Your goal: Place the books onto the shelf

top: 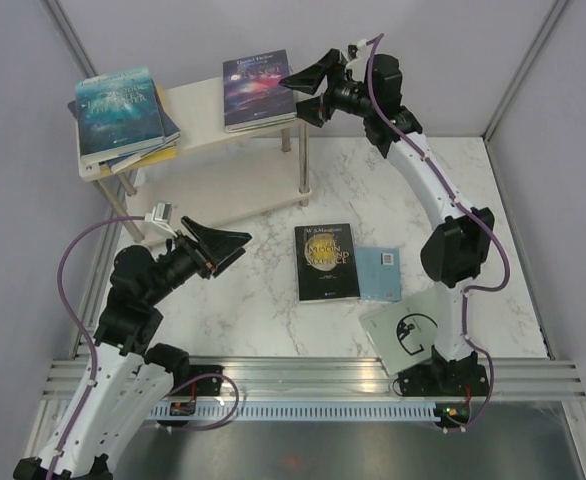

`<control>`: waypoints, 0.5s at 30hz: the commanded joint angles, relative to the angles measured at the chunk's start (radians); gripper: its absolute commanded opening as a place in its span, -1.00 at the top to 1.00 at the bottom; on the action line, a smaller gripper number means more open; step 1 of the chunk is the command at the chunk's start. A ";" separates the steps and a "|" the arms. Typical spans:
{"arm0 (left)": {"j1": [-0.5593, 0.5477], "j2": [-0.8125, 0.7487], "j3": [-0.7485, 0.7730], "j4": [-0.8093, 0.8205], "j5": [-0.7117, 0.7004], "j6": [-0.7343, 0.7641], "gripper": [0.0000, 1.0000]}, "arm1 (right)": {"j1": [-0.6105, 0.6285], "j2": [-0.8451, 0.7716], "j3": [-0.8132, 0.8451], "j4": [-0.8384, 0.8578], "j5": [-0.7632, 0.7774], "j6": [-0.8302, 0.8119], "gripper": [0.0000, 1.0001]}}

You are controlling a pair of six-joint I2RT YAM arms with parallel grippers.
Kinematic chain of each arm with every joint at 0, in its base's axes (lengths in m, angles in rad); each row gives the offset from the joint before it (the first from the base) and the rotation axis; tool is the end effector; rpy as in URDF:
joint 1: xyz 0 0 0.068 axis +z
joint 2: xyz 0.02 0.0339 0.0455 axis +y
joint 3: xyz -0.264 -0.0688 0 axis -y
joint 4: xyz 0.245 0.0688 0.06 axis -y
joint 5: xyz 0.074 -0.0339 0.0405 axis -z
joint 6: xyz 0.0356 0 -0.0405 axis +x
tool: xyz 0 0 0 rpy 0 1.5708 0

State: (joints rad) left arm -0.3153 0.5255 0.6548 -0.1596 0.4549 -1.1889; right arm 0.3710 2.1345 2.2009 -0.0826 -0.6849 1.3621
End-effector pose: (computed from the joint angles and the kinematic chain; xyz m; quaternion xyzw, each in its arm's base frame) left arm 0.1214 -0.0560 0.3338 -0.1535 0.7000 -0.5816 0.3848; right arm 0.4607 0.2034 0.4111 0.1121 0.7026 0.6584 0.2453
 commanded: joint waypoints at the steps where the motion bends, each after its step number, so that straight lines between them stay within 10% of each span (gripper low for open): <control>1: 0.004 0.002 0.023 -0.006 0.005 0.043 -0.83 | -0.017 -0.057 0.002 -0.025 -0.010 -0.092 -0.72; 15: 0.005 0.086 -0.003 -0.026 0.033 0.138 -0.80 | -0.199 -0.214 -0.160 -0.640 0.165 -0.602 -0.96</control>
State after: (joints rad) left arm -0.3153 0.5724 0.6544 -0.1825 0.4561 -1.1526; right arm 0.1787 1.9942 2.1502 -0.5163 -0.5953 0.9543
